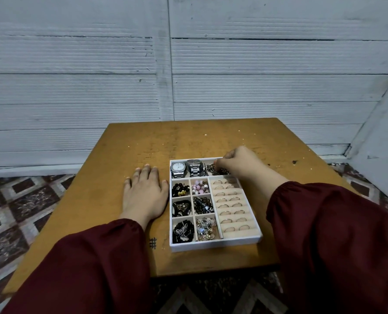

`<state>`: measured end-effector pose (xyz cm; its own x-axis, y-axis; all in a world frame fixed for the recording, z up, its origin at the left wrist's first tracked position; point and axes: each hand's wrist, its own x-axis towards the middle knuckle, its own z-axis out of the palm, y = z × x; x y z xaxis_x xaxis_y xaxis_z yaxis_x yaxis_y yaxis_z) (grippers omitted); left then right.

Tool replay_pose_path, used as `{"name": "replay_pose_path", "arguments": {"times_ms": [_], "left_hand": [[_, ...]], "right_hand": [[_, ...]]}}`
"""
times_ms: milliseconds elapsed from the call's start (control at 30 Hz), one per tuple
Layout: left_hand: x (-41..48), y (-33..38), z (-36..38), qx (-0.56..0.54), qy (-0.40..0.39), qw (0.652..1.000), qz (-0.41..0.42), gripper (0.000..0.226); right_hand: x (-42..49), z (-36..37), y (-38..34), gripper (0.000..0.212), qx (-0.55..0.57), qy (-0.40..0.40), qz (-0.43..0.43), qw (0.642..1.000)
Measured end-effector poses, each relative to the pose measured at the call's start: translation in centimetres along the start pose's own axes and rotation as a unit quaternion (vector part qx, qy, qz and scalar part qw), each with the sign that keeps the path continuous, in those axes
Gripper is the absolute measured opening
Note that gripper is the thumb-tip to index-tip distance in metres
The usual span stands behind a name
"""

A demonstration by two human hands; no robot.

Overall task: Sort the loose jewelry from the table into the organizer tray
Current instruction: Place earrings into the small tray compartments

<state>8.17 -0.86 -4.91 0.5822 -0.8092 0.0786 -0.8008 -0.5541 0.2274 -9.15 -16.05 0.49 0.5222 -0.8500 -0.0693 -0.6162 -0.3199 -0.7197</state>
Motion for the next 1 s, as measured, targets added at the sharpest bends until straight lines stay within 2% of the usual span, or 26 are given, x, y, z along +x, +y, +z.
{"name": "replay_pose_path", "arguments": {"times_ms": [200,367,500,600,733,900,1000], "left_hand": [[-0.1,0.0,-0.1,-0.007,0.002,1.000,0.000,0.056],[-0.2,0.2,-0.3,-0.045,0.027,0.999,0.002,0.049],[-0.8,0.2,-0.5,-0.160,0.074,0.984,-0.021,0.040],[-2.2,1.4,-1.0,-0.288,0.073,0.954,-0.035,0.043],[-4.0,3.5,-1.7,-0.441,0.069,0.894,-0.051,0.043],[-5.2,4.9,-2.4,-0.548,0.048,0.828,-0.104,0.043],[-5.7,5.8,-2.6,-0.574,0.036,0.810,-0.115,0.046]], "right_hand": [[-1.2,0.2,0.3,0.020,0.145,0.082,0.014,0.986],[-3.0,0.3,0.9,0.014,0.224,0.125,-0.007,0.967],[-4.7,0.8,1.3,0.032,0.264,0.105,0.002,0.959],[-5.8,1.3,1.8,0.041,0.290,0.090,0.010,0.953],[-7.1,2.4,2.5,0.048,0.277,0.084,0.004,0.957],[-8.2,2.8,2.6,0.051,0.258,0.075,0.004,0.963],[-8.7,2.8,2.3,0.053,0.243,0.069,-0.008,0.968]]}}
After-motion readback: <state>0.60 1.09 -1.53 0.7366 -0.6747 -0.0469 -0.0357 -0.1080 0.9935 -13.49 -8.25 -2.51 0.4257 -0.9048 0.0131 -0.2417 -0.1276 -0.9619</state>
